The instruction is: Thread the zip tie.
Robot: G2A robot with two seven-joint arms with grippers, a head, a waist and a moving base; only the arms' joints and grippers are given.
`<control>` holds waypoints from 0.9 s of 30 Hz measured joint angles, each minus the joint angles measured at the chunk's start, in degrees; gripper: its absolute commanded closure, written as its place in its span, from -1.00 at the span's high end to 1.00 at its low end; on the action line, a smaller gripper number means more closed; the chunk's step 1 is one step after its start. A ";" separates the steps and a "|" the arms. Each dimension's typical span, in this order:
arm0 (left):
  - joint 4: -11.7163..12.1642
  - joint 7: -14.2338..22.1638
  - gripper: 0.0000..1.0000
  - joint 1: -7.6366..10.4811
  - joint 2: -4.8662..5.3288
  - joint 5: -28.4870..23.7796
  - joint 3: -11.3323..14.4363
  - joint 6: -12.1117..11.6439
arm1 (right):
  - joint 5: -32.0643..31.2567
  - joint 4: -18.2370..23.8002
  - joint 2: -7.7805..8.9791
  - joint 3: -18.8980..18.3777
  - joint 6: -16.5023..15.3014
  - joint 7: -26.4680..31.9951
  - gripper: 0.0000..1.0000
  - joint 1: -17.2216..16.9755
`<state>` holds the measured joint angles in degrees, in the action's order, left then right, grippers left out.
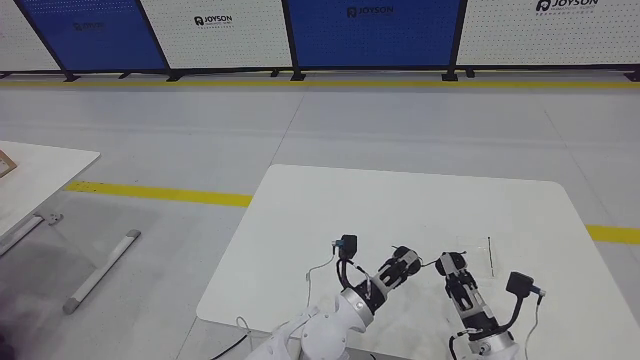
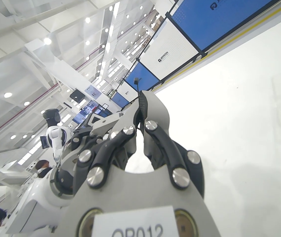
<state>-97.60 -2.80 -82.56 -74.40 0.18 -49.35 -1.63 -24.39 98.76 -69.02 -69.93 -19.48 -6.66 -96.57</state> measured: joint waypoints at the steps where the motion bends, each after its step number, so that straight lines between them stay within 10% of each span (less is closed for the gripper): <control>1: 0.00 -0.03 -1.00 0.00 0.00 0.05 0.01 0.04 | 0.12 -0.09 0.02 -0.08 0.00 -0.08 -1.00 0.07; 27: 1.47 2.69 -1.00 -0.69 -0.53 -14.18 -2.63 -3.00 | 4.16 -0.97 -0.39 -0.54 -0.02 1.57 -1.00 0.91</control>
<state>-96.13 -0.12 -83.25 -74.93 -13.99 -51.98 -4.63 -20.23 97.80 -69.41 -70.48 -19.50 -5.08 -95.65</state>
